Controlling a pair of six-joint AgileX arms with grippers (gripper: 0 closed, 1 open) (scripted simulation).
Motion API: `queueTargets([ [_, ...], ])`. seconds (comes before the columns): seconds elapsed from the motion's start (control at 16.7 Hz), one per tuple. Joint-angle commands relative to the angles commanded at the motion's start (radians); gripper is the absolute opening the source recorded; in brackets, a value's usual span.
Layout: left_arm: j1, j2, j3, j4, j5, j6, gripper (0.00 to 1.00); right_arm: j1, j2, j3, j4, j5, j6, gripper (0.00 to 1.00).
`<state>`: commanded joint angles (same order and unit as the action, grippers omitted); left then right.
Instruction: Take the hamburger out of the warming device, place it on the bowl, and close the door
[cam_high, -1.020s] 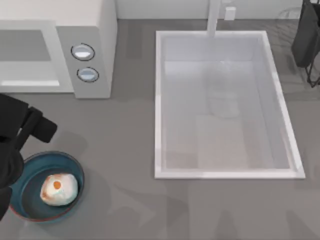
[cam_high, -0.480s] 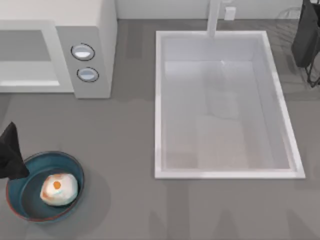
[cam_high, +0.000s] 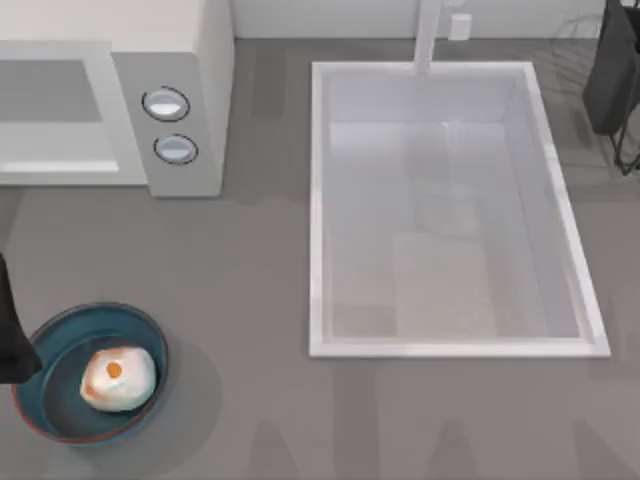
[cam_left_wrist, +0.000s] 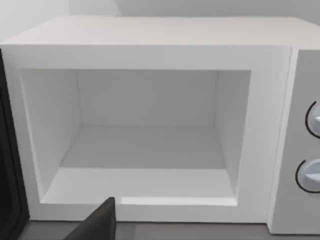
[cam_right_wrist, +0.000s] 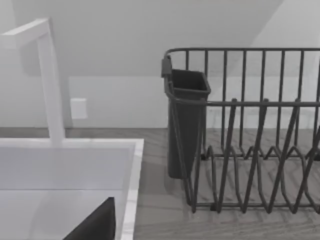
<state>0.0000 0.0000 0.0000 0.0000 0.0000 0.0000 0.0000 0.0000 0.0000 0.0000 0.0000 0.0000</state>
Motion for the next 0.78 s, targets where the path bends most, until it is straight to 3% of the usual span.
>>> queueTargets([
  [0.24, 0.0, 0.0, 0.0, 0.0, 0.0, 0.0, 1.0, 0.0, 0.0, 0.0, 0.0, 0.0, 0.0, 1.0],
  [0.78, 0.0, 0.0, 0.0, 0.0, 0.0, 0.0, 0.32, 0.0, 0.0, 0.0, 0.0, 0.0, 0.0, 1.0],
])
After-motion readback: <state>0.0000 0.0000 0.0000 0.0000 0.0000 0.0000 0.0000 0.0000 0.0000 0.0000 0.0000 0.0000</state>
